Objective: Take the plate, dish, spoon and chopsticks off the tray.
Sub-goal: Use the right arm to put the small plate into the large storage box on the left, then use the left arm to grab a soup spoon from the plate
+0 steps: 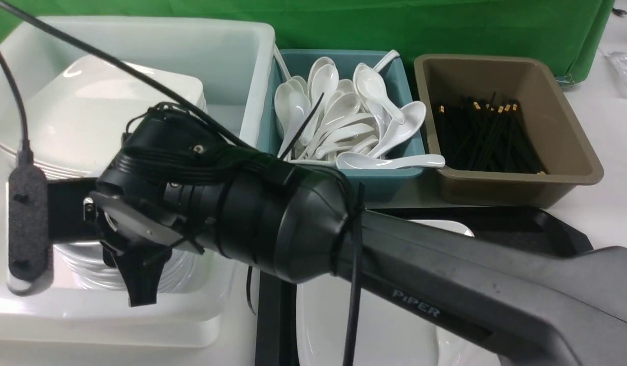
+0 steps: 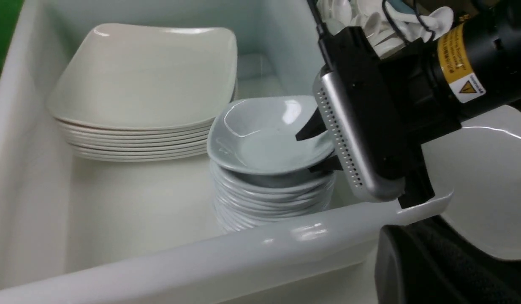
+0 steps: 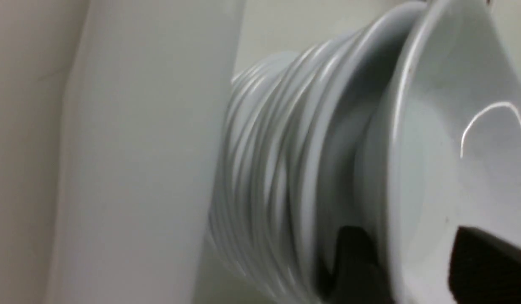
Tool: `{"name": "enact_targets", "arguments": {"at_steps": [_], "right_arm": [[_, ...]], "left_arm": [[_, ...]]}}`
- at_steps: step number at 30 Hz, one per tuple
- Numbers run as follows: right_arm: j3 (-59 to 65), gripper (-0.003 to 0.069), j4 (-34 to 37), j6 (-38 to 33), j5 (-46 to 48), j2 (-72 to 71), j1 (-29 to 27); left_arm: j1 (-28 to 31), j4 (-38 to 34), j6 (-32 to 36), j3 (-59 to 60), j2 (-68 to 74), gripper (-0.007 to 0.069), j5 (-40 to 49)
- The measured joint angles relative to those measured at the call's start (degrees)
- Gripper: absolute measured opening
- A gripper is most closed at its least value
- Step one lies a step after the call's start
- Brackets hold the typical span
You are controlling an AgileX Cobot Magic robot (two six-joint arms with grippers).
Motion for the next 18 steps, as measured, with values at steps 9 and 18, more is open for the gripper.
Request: {"name": "enact_targets", "arguments": {"at_steps": [9, 18], "right_arm": [[-0.14, 0.051, -0.12, 9.6, 21.44, -10.33, 0.21], [21.36, 0.0148, -0.41, 28.46, 22.15, -27.07, -10.78]], "left_arm": [[0.0, -6.9, 5.01, 0.0, 7.94, 0.0017, -4.9], [0.0, -15.18, 11.36, 0.0, 26.12, 0.0017, -6.86]]}}
